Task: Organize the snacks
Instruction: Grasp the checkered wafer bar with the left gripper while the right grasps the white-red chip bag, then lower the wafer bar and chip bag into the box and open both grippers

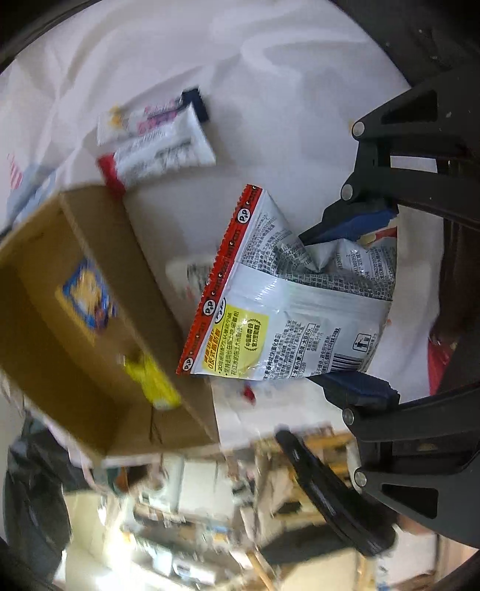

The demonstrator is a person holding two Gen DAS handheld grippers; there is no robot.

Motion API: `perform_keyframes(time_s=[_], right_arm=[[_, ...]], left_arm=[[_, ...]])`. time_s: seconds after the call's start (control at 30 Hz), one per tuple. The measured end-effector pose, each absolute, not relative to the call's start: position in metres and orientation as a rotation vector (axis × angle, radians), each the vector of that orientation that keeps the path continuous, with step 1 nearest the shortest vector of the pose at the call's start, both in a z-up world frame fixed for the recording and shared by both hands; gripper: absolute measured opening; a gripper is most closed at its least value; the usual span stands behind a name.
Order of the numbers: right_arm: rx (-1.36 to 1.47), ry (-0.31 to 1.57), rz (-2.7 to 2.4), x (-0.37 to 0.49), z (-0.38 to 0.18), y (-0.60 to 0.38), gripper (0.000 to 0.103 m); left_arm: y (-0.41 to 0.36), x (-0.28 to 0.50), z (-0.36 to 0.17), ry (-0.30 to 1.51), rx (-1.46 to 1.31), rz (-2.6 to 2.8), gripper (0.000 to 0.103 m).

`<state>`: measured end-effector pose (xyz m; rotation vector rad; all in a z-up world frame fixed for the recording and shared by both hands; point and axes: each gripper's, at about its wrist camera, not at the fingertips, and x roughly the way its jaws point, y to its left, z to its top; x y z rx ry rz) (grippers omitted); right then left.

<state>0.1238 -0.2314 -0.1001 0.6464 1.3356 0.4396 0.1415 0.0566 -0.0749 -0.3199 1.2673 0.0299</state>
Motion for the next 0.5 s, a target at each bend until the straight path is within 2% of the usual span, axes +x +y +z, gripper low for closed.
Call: perform_keyframes(time_s=[0.13,0.5], right_arm=[[0.627,1.263,0.501,0.128,-0.078,-0.232,0.064],[0.511,1.116,0.525,0.176,-0.027,-0.240,0.064]], left_arm=[[0.052,0.144,-0.072,1.279,-0.328,-0.013,0.023],[0.027,0.179,0.002,1.099,-0.206,-0.082,0.023]])
